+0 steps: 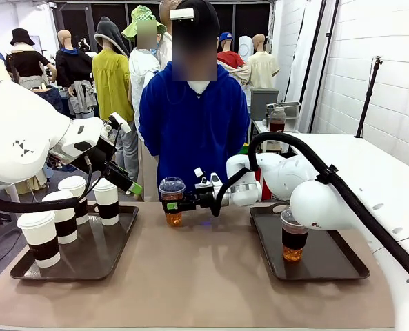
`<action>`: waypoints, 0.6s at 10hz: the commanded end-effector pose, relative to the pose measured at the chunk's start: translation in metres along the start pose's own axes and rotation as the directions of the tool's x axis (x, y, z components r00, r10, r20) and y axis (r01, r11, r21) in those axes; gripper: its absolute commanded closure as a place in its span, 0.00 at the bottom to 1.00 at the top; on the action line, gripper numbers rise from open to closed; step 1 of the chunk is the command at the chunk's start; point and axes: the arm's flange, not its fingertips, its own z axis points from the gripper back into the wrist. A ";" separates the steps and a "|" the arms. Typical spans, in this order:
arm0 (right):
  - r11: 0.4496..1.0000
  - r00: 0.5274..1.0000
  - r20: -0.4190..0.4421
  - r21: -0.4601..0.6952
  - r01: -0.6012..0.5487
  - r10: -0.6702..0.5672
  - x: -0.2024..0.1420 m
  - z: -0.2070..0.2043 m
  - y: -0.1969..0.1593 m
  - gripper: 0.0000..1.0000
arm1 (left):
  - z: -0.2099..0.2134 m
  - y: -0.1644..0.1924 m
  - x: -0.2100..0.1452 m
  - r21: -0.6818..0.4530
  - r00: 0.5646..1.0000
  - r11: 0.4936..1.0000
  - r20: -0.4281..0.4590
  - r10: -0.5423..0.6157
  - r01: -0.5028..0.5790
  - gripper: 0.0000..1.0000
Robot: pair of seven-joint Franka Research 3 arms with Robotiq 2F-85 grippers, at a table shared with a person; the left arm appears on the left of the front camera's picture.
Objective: Distribute the coffee onto the tray.
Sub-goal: Pick up another iced Americano from the middle of the table and place it on the right Handle tray.
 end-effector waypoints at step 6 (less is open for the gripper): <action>0.998 0.999 0.000 0.054 -0.039 0.039 0.104 0.133 0.029 0.36 | 0.000 0.002 -0.001 -0.005 1.000 1.000 0.004 -0.012 0.012 0.00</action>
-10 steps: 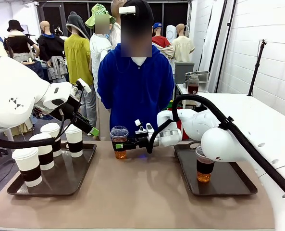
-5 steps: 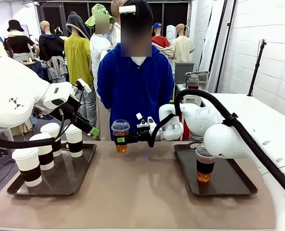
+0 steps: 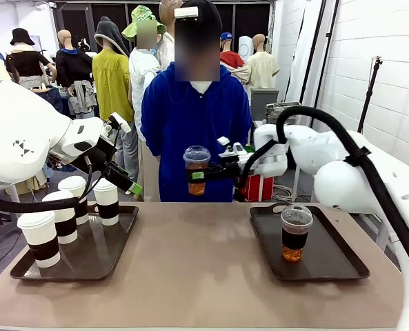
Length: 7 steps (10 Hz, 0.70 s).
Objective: Distribute the coffee onto the tray.
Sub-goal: Pick up another iced Americano from the middle of the table and place it on the right Handle tray.
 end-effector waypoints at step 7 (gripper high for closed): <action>0.997 1.000 -0.008 -0.079 0.012 -0.013 -0.015 0.133 0.062 0.36 | 0.000 0.002 -0.001 -0.005 1.000 1.000 0.004 -0.012 0.012 0.00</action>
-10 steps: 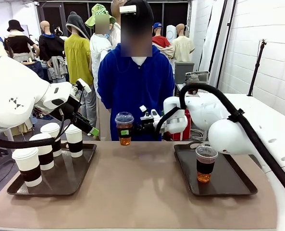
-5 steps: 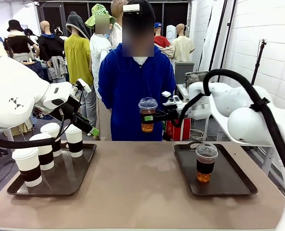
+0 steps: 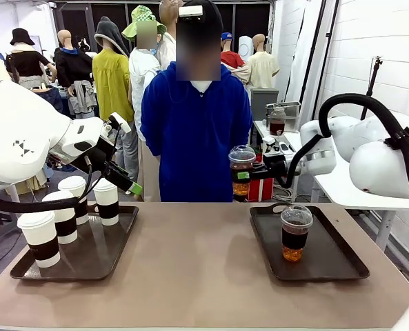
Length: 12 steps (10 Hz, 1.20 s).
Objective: Distribute the coffee onto the tray.
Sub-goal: Pick up another iced Americano from the middle of the table and place it on the right Handle tray.
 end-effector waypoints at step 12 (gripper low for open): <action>0.997 0.999 -0.038 -0.064 -0.035 0.033 -0.039 0.079 0.017 0.36 | 0.000 0.002 -0.001 -0.005 1.000 1.000 0.004 -0.012 0.012 0.00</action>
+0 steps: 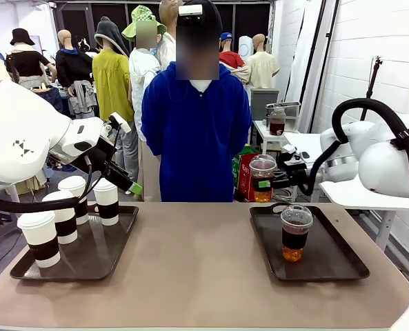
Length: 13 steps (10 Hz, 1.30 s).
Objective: Distribute the coffee onto the tray.
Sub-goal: Pick up another iced Americano from the middle of the table and place it on the right Handle tray.
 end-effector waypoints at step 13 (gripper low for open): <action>0.999 0.996 0.084 -0.004 0.039 -0.039 -0.082 0.020 0.021 0.36 | 0.000 0.002 -0.001 -0.005 1.000 1.000 0.004 -0.012 0.012 0.00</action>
